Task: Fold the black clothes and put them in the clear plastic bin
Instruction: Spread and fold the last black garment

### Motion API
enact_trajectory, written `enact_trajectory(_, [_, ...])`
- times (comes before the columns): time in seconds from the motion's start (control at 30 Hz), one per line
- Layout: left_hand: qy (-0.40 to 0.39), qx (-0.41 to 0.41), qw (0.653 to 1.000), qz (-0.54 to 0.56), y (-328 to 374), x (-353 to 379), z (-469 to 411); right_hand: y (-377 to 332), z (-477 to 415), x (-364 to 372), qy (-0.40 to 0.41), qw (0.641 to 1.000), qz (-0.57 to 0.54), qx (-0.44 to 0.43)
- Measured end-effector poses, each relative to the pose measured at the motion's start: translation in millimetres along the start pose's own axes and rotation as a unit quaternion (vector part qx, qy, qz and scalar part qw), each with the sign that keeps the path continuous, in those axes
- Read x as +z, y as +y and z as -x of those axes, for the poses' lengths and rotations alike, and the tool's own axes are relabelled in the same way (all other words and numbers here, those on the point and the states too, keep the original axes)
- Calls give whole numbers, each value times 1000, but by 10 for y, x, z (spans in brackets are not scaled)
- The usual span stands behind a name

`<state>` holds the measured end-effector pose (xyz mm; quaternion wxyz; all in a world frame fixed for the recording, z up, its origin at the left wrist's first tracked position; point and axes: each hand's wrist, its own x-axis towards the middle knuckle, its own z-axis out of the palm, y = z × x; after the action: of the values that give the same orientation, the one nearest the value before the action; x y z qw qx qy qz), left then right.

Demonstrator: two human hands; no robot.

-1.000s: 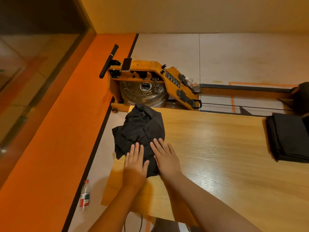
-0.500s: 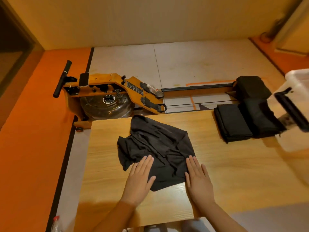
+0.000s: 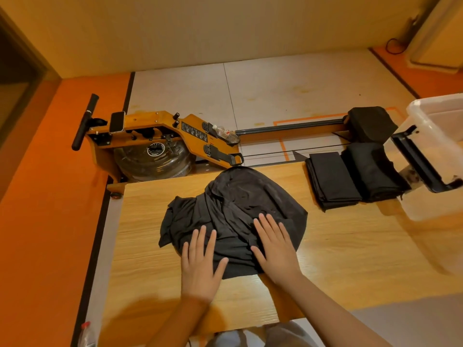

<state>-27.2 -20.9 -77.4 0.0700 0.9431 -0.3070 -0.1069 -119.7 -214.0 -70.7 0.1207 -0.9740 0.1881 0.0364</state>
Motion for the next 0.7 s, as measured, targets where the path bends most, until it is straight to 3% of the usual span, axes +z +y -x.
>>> enact_trajectory(0.2, [-71,-21,997,-6,45,198,32,362,-4,-36,-30,997,-45,63])
enact_trajectory(0.4, [0,-102,992,69,39,100,93,640,394,-38,2,995,-47,90])
enact_trajectory(0.53, [82,-14,993,81,377,-159,-225,634,269,-107,6,991,-100,86])
enact_trajectory(0.7, [-12,44,995,91,632,-503,-1129,673,231,-251,23,991,-102,85])
